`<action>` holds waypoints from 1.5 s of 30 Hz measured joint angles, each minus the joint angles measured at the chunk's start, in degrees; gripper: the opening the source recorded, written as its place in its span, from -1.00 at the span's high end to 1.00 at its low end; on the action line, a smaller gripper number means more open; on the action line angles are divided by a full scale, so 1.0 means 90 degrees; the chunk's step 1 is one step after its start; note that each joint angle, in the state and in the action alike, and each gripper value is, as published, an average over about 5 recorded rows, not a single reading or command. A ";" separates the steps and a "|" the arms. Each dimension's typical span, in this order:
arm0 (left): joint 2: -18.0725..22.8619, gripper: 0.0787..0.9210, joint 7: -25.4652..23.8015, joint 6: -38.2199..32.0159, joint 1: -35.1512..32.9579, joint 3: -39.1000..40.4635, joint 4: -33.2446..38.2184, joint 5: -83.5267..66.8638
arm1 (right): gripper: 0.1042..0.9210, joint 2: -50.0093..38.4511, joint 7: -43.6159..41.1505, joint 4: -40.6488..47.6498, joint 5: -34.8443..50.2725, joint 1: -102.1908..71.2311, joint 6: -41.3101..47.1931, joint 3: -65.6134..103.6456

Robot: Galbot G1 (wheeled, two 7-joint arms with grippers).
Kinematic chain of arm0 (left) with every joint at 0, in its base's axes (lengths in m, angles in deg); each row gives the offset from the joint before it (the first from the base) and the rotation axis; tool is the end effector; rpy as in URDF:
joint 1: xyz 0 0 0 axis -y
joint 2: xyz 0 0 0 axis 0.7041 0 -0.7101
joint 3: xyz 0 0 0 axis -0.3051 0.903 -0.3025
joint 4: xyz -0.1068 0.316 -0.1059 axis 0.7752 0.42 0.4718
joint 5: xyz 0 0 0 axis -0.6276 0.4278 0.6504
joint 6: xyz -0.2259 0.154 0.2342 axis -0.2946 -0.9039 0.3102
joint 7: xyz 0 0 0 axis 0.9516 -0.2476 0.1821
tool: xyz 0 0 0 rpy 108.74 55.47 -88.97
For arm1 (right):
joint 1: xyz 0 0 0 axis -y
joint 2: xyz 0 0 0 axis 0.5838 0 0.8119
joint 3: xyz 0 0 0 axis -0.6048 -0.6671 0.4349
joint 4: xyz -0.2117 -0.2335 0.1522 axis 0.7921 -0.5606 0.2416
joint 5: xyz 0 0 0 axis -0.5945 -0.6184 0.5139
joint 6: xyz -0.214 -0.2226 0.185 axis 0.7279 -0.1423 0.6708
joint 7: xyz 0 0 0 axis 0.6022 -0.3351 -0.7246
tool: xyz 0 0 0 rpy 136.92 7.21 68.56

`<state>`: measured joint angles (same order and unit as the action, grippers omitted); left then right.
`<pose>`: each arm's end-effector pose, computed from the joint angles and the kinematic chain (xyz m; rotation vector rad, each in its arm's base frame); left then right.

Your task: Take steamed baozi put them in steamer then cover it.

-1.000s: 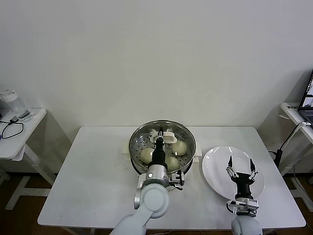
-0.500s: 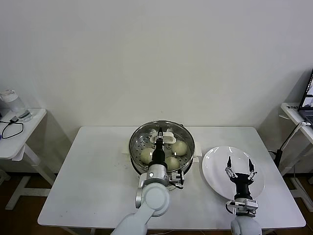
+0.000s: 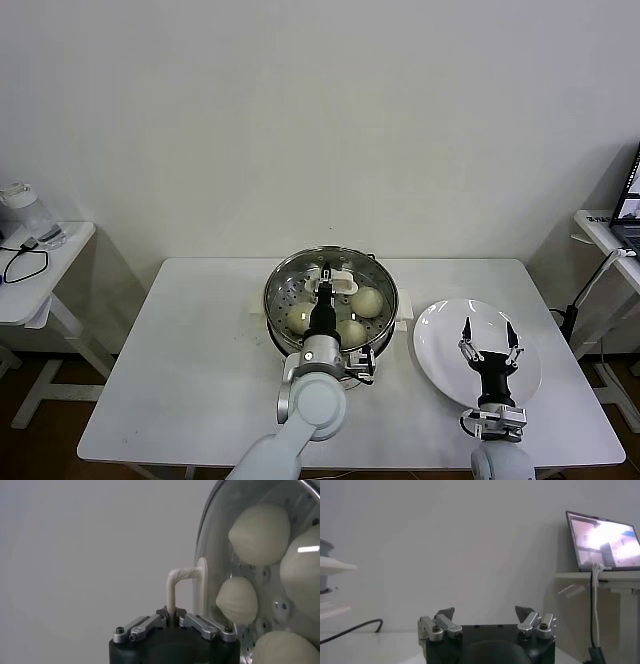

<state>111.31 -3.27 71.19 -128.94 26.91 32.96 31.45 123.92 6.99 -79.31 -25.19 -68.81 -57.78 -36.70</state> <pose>0.3036 -0.2020 -0.2699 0.0942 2.1723 2.2343 0.2543 -0.1215 -0.4428 0.3527 2.9804 -0.1350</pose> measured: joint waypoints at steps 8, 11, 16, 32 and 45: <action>0.0009 0.42 -0.0021 0.0014 -0.0029 0.0001 0.0030 0.0012 | -0.76 0.0014 -0.0014 -0.0019 -0.0019 -0.0001 0.0002 -0.0021; -0.0012 0.22 -0.0028 0.0012 -0.0043 0.0006 0.0073 0.0011 | -0.76 0.0014 -0.0018 -0.0014 -0.0022 -0.0003 0.0000 -0.0024; -0.0088 -0.11 -0.0035 0.0019 -0.0112 0.0057 0.0237 -0.0035 | -0.76 0.0008 -0.0021 -0.0013 -0.0023 0.0010 -0.0001 -0.0028; -0.0657 -0.77 -0.0211 0.0134 -0.0504 0.0235 0.1313 -0.0568 | -0.76 -0.0012 -0.0020 -0.0121 -0.0043 -0.0010 0.0024 -0.0040; -0.1428 -0.77 0.1147 -0.0355 -0.1204 -0.0802 0.2689 -0.3320 | -0.76 -0.0177 0.0095 -0.0500 0.0293 -0.0132 0.0505 -0.0310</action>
<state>98.46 7.05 67.99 -139.77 19.69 57.16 1.57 122.33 7.85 -83.81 -22.55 -69.99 -53.23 -39.49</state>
